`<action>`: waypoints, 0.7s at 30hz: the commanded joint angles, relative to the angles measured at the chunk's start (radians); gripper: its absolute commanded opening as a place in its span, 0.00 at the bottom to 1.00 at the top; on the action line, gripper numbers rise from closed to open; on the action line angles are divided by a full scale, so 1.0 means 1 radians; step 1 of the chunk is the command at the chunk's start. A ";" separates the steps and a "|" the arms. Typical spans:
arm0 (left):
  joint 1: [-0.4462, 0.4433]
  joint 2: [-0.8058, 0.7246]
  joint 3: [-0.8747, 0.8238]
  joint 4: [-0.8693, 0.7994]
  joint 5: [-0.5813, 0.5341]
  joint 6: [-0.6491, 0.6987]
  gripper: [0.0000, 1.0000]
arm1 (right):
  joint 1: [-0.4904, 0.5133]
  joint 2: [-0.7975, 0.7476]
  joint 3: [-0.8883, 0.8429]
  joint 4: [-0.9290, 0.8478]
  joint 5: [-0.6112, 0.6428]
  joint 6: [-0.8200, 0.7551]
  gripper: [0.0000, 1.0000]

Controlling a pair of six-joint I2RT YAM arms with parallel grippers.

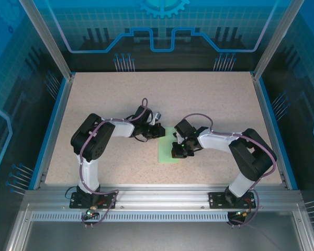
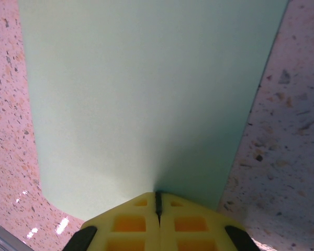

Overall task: Fold a paper plane with a square sheet of paper (fold left side to right side)
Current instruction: First fold the square sheet of paper in half at the center of the table.

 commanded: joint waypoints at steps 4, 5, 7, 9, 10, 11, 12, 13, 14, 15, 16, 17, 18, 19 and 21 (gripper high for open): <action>0.016 0.025 0.001 -0.051 -0.078 0.060 0.10 | 0.009 0.093 -0.065 -0.149 0.079 -0.020 0.02; 0.021 0.029 0.002 -0.056 -0.091 0.060 0.10 | 0.007 0.092 -0.066 -0.149 0.079 -0.020 0.02; 0.029 0.036 0.005 -0.059 -0.107 0.060 0.10 | 0.007 0.091 -0.068 -0.150 0.080 -0.020 0.02; 0.036 0.042 0.009 -0.064 -0.123 0.059 0.10 | 0.007 0.093 -0.069 -0.152 0.081 -0.022 0.02; 0.040 0.044 0.015 -0.066 -0.131 0.059 0.10 | 0.006 0.093 -0.070 -0.152 0.080 -0.022 0.02; 0.042 0.047 0.019 -0.065 -0.136 0.057 0.10 | 0.006 0.094 -0.070 -0.153 0.082 -0.021 0.02; 0.045 0.048 0.024 -0.066 -0.140 0.056 0.10 | 0.007 0.094 -0.071 -0.153 0.083 -0.022 0.02; 0.048 0.052 0.031 -0.069 -0.143 0.055 0.10 | 0.007 0.094 -0.072 -0.153 0.084 -0.022 0.02; 0.050 0.055 0.039 -0.071 -0.147 0.053 0.10 | 0.006 0.093 -0.074 -0.152 0.083 -0.022 0.02; 0.053 0.058 0.046 -0.075 -0.149 0.053 0.10 | 0.007 0.094 -0.074 -0.152 0.081 -0.022 0.02; 0.056 0.059 0.055 -0.078 -0.151 0.053 0.10 | 0.006 0.094 -0.074 -0.152 0.081 -0.022 0.02; 0.057 0.061 0.065 -0.081 -0.155 0.051 0.10 | 0.007 0.094 -0.075 -0.152 0.080 -0.022 0.02; 0.059 0.062 0.073 -0.087 -0.157 0.051 0.10 | 0.007 0.094 -0.075 -0.152 0.079 -0.022 0.02; 0.060 0.065 0.082 -0.092 -0.160 0.052 0.10 | 0.006 0.094 -0.076 -0.152 0.079 -0.023 0.02; 0.065 0.067 0.097 -0.100 -0.166 0.054 0.10 | 0.007 0.092 -0.078 -0.152 0.079 -0.023 0.02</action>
